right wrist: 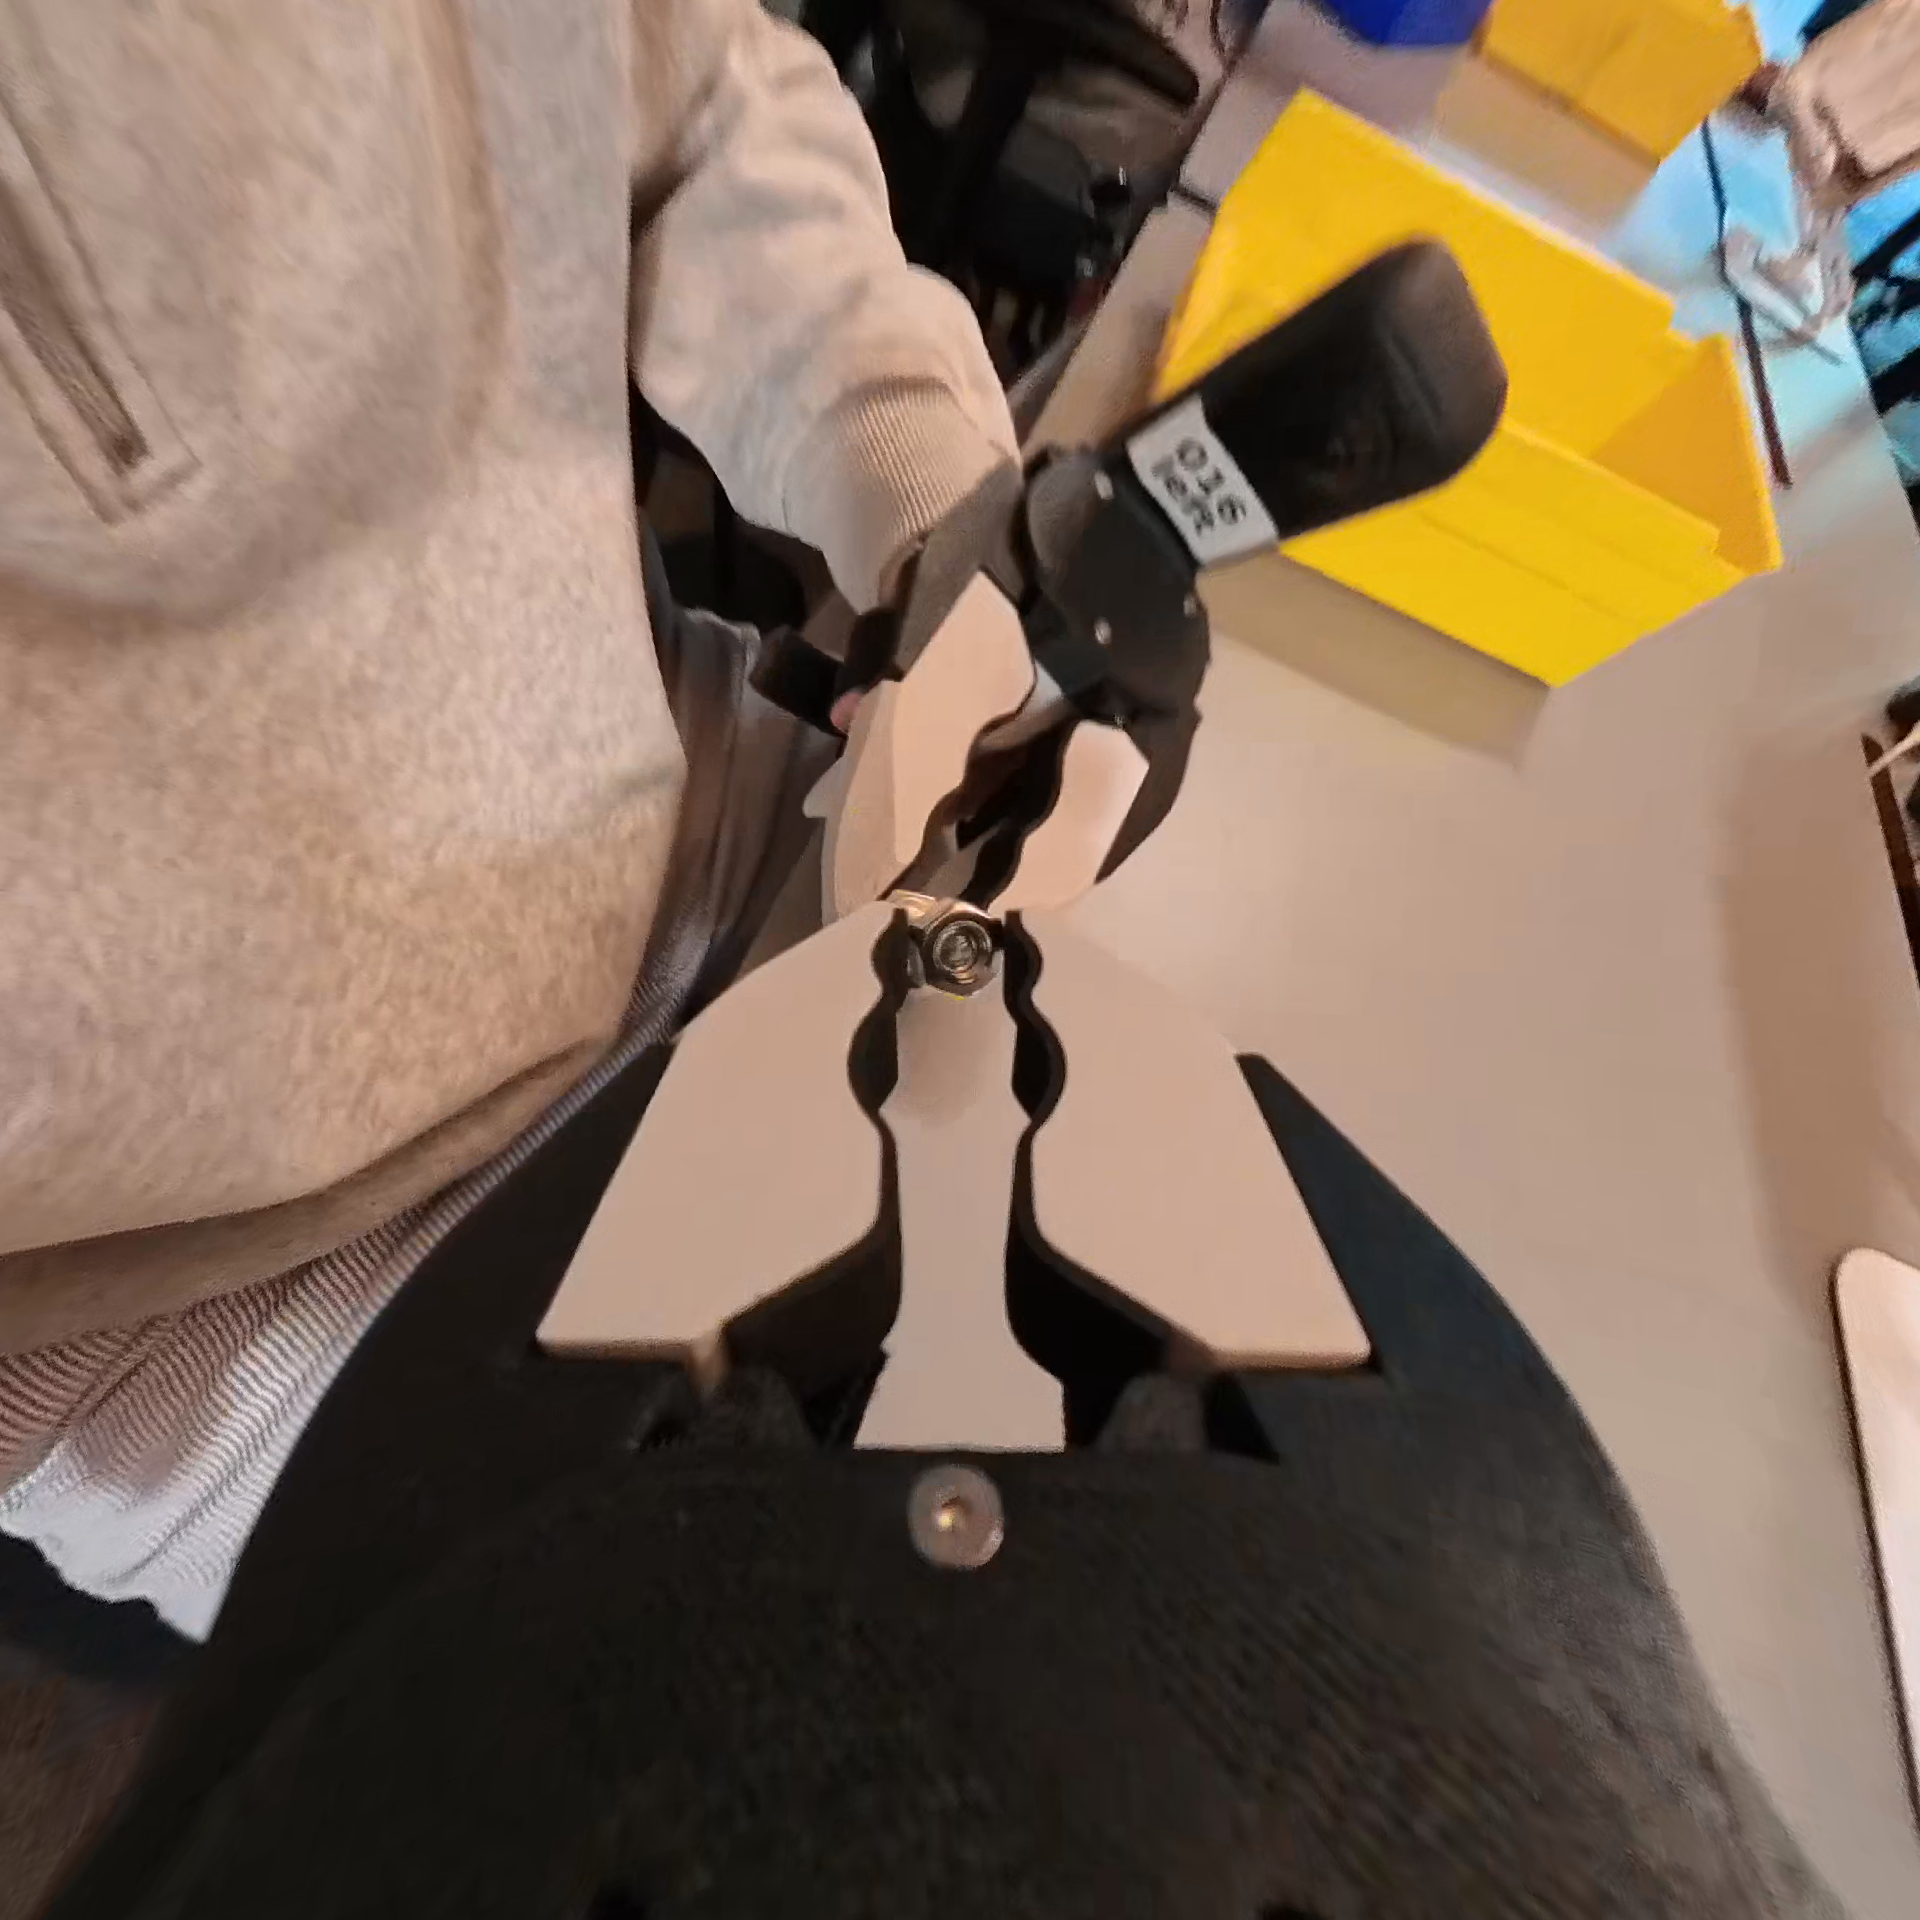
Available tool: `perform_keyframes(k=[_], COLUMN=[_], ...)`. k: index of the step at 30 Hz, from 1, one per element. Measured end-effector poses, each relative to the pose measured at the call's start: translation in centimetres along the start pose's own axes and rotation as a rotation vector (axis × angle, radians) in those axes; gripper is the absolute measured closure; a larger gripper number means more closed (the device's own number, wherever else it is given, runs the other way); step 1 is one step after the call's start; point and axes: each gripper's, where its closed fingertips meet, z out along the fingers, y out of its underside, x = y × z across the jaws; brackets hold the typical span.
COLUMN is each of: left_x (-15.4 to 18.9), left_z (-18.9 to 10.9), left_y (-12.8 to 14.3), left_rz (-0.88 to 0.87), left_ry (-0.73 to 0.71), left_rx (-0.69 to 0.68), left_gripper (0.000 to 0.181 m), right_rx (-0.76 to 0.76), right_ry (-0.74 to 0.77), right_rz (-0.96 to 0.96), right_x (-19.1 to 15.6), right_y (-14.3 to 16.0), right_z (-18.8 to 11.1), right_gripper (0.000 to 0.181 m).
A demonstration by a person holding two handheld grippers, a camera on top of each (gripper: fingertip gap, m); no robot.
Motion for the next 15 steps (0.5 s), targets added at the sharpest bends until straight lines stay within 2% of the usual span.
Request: perform_keyframes(k=[1, 3, 6, 7, 10, 12, 15], left_x=[0.4, 1.0, 0.9, 0.6, 0.0, -1.1, -3.6], left_z=[0.0, -0.1, -0.2, -0.2, -0.2, -0.2, -0.9], left_y=[-0.2, -0.6, -0.8, -0.8, -0.6, -0.5, -0.5], left_rz=[-0.044, -0.105, -0.120, -0.108, -0.050, 0.022, 0.211], left_ry=[0.044, 0.108, 0.105, 0.087, 0.019, -0.087, -0.331], left_rx=[0.018, 0.046, 0.061, 0.059, 0.040, 0.026, -0.021], left_gripper=[0.163, 0.163, 0.163, 0.163, 0.163, 0.163, 0.163], right_rx=[0.036, 0.095, 0.106, 0.098, 0.060, 0.023, -0.070], right_ry=[-0.008, -0.018, -0.007, 0.004, 0.037, 0.049, 0.060], right_rz=[-0.005, -0.011, 0.036, 0.062, 0.202, 0.341, 0.619], right_x=[-0.1, -0.2, 0.3, 0.6, 1.5, 2.1, 2.9], right_y=[-0.3, -0.7, -0.6, -0.5, 0.1, 0.6, 1.8], right_z=[-0.2, -0.4, -0.6, -0.6, -0.5, -0.5, -0.6], right_gripper=[0.163, 0.164, 0.163, 0.160, 0.136, 0.128, 0.126])
